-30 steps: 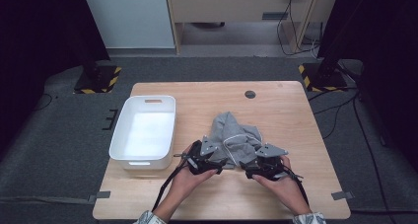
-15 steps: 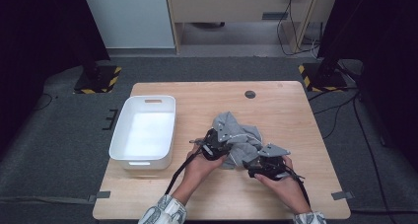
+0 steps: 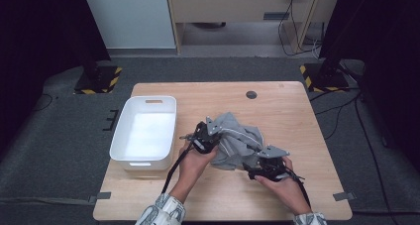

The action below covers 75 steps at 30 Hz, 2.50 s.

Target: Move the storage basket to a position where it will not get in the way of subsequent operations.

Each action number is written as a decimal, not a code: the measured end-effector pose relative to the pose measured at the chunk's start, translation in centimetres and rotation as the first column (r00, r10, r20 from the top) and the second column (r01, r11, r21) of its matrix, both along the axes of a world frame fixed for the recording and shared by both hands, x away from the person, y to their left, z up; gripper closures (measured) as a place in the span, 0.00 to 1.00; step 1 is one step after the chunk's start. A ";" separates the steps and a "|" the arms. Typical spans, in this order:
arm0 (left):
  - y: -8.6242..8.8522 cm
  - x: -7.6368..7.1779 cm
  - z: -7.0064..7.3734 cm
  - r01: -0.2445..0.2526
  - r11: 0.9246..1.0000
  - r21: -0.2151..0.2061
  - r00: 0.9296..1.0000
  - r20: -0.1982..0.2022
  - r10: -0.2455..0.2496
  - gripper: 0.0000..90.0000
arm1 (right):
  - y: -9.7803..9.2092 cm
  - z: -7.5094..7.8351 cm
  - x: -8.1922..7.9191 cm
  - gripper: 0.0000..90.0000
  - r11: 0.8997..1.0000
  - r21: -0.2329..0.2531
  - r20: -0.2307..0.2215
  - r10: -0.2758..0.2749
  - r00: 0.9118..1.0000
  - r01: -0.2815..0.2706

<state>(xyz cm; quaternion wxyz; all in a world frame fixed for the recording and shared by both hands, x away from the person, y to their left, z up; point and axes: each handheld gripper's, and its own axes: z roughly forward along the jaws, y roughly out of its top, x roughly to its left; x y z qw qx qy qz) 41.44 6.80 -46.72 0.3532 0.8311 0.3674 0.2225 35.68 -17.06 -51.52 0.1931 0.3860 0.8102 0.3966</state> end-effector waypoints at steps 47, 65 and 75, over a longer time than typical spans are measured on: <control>-0.1 -2.6 -1.8 0.056 0.997 -0.058 0.998 -0.033 -0.058 0.94 | -3.6 -0.6 1.8 0.88 0.993 -0.047 -0.084 -0.111 0.990 0.108; 1.3 -2.6 0.7 0.021 0.995 -0.102 1.000 0.022 -0.019 0.94 | -6.6 4.7 2.5 0.94 0.990 -0.026 0.024 -0.138 0.990 0.139; 0.9 -2.3 -1.7 0.017 1.000 0.010 0.998 -0.054 -0.017 0.94 | -6.0 5.8 2.7 0.94 0.992 -0.007 0.056 -0.126 0.990 0.126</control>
